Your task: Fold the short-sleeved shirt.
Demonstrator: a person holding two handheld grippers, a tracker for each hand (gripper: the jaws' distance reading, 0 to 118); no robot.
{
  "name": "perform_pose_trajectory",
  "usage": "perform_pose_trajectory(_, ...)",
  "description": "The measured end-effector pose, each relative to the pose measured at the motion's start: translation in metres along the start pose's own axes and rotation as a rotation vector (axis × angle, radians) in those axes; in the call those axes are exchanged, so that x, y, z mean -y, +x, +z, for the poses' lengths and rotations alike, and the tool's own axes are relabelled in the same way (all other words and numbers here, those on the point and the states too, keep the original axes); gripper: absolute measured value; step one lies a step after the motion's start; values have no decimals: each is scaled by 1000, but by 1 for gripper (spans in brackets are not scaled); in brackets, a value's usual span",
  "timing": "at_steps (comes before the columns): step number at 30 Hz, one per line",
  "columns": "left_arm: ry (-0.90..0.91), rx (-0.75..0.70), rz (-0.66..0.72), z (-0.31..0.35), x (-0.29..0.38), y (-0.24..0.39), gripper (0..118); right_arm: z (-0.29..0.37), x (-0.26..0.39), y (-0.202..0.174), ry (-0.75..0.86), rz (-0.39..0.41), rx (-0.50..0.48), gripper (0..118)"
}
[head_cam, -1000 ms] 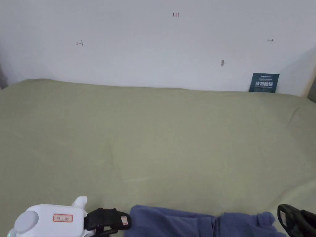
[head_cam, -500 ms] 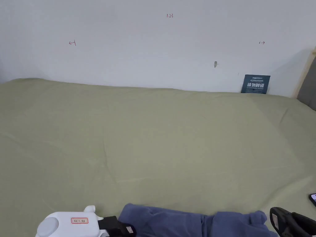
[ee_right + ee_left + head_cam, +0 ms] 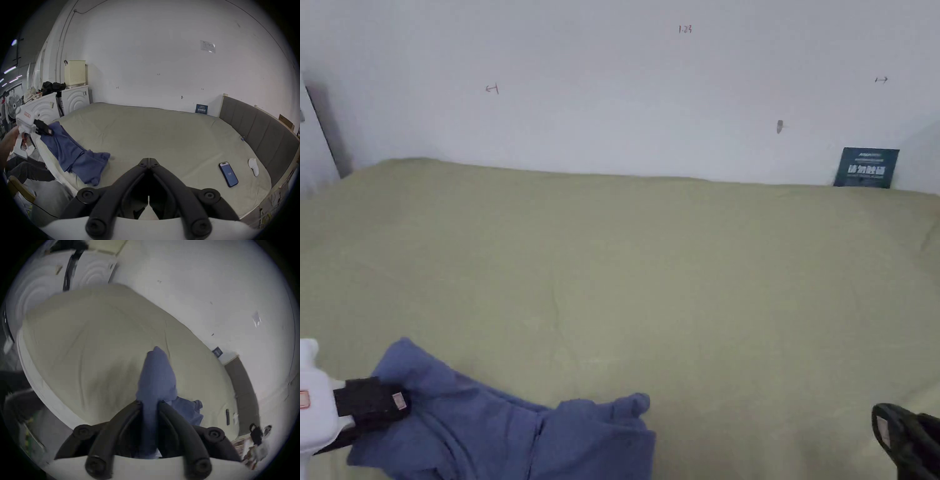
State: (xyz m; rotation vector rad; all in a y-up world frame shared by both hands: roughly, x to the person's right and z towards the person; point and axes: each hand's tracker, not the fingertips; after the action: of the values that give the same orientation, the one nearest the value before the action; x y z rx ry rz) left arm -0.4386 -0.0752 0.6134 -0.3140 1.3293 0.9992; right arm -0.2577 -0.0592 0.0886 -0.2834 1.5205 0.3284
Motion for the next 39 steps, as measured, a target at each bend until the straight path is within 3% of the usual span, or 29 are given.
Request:
perform_pose_trajectory(8,-124,77,-300,-64,27,127,11,10,6,-1,-16,13,-5,0)
perform_pose_trajectory(13,-295,82,-474,-127,84,184,11,20,11,11,-21,-13,36,0)
perform_pose_trajectory(15,-363,111,-475,-149,109,186,20,22,12,15,-22,-21,48,0)
perform_pose_trajectory(18,-460,217,-365,-173,127,172,61,22,12,19,-26,-29,59,0)
perform_pose_trajectory(23,-345,388,-122,-124,74,139,63,18,6,17,-7,-37,43,0)
perform_pose_trajectory(25,-256,562,-99,-100,50,117,62,13,4,15,-3,-40,21,0)
perform_pose_trajectory(27,-163,628,-90,-80,40,104,59,8,4,11,-1,-37,14,0)
perform_pose_trajectory(28,-114,623,-85,-80,38,94,51,7,4,10,-6,-34,5,0)
perform_pose_trajectory(29,-93,593,-62,-82,39,84,36,6,4,8,-9,-31,-1,0)
perform_pose_trajectory(30,-111,587,-1,-103,39,66,6,5,5,6,-11,-27,-6,0)
perform_pose_trajectory(31,-150,606,71,-113,44,61,2,5,5,4,-14,-24,-10,0)
perform_pose_trajectory(33,-198,613,131,-132,59,59,1,5,6,3,-18,-20,-22,0)
perform_pose_trajectory(36,-287,671,115,-155,91,79,1,6,5,1,-17,-23,-23,0)
perform_pose_trajectory(39,-394,631,96,-181,126,96,1,7,5,2,-9,-28,-22,0)
